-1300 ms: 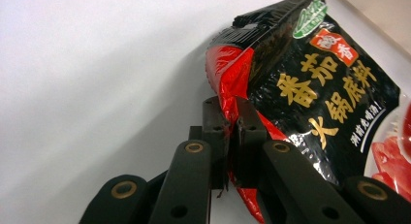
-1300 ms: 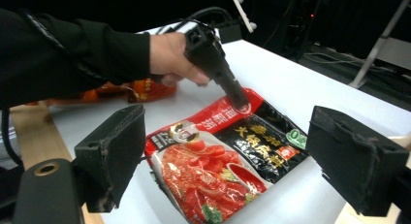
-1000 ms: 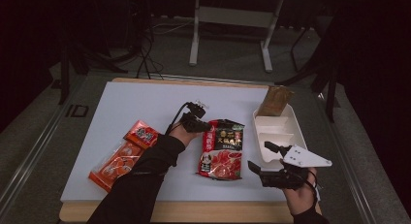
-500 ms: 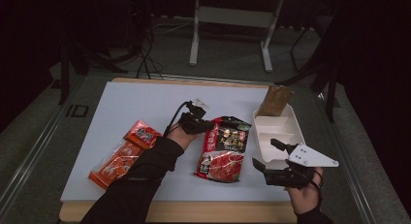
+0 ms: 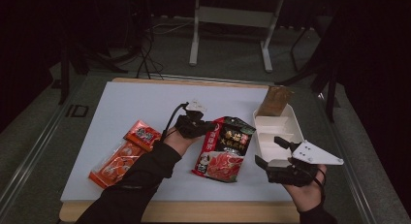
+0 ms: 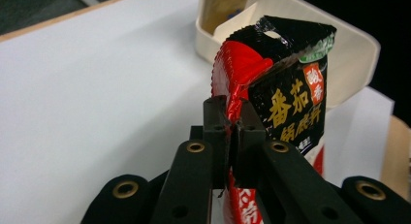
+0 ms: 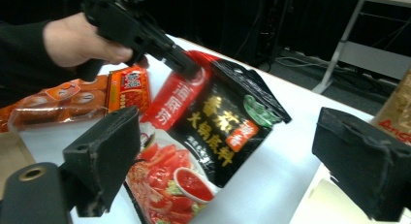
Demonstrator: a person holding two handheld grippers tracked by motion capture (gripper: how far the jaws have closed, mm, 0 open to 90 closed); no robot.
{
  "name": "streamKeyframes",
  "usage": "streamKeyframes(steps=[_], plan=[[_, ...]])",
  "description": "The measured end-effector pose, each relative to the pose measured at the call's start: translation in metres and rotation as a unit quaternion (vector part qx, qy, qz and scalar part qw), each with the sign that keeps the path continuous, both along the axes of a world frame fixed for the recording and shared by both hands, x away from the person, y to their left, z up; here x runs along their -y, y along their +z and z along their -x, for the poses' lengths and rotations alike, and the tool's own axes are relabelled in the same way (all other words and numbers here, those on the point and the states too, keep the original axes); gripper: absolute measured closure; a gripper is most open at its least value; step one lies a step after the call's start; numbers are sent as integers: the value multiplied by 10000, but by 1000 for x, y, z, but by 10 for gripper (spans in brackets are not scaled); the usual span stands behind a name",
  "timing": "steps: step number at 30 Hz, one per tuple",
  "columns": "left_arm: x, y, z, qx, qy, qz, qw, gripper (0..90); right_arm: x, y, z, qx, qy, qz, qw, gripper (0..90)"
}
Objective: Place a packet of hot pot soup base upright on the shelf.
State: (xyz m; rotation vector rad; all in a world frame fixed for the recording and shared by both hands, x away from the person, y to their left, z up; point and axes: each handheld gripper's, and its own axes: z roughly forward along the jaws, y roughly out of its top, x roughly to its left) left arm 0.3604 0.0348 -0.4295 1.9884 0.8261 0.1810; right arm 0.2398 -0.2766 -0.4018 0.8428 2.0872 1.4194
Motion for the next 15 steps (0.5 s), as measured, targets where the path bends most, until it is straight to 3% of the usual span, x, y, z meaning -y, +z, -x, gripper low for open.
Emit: streamKeyframes(steps=[4, 9, 15], plan=[[-6, 5, 4, 23, 2, 230, 9997, 869, 2, 1, -3, -69, -16, 56, 10000, 156], [-10, 10, 8, 143, -8, 220, 9997, 872, 1, 2, -8, -133, -47, 55, 9999, 183], [-12, 18, 16, 318, -42, 362, 9988, 871, -4, 2, -18, -210, -5, 2, 9998, 200]])
